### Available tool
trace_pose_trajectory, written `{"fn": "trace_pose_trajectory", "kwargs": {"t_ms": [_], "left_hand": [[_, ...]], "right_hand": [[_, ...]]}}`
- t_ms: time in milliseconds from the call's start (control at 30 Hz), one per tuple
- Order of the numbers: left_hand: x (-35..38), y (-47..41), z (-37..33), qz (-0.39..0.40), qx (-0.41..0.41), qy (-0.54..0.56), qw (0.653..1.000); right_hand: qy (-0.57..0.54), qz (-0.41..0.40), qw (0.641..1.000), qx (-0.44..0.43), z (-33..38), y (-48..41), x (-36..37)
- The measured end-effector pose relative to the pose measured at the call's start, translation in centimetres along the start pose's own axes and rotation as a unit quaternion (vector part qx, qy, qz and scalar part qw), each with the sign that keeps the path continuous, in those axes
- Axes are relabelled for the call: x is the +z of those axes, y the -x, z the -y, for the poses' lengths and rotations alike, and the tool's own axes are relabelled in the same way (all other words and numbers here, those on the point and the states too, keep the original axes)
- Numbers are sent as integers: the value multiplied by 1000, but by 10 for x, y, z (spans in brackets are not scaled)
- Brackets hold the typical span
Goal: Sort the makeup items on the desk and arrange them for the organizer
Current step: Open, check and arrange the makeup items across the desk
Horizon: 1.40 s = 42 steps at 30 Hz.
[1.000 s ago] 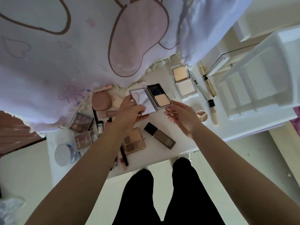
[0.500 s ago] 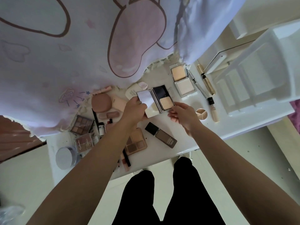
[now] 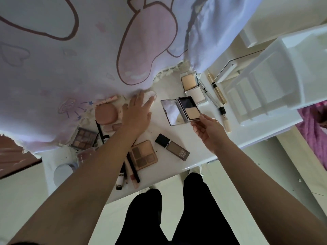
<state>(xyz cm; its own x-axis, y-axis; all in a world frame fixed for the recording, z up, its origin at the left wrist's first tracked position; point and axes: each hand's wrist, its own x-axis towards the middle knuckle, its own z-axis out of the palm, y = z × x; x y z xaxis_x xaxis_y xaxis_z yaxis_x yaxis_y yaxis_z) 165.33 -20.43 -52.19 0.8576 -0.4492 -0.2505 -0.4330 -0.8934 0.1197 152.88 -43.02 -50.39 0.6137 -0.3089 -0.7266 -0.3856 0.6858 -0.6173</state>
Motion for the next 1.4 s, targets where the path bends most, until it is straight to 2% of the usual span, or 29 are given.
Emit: {"fn": "trace_pose_trajectory", "kwargs": {"t_ms": [267,433,667,900,1000,1067,1133,1200,1333,1400], "left_hand": [[7,44,22,-66,-3,23,998],[8,57,34,-50,-29,36,998],[7,61,31,-31,-57,89,994],[0,63,27,-5,-54,80,995],[-1,63,27,1,-61,78,995],[1,64,27,-3,-62,81,995],[4,64,28,-11,-62,82,995],[6,65,29,-16,-62,80,995],[6,65,31,-22,-71,91,993],[4,66,31,-24,-76,99,992]], "right_hand": [[-29,38,999,19,-12,1,42],[-3,46,998,36,-24,-8,83],[21,-24,999,9,-34,-27,112],[43,-127,990,-36,-21,-41,112],[49,-141,988,-41,-16,-39,112],[100,-147,983,-53,-18,-38,110],[186,-156,967,-73,-21,-38,107],[299,-144,937,-112,-24,-35,104],[519,-81,820,-228,-32,-32,106],[561,-53,788,-250,-36,-32,108]]}}
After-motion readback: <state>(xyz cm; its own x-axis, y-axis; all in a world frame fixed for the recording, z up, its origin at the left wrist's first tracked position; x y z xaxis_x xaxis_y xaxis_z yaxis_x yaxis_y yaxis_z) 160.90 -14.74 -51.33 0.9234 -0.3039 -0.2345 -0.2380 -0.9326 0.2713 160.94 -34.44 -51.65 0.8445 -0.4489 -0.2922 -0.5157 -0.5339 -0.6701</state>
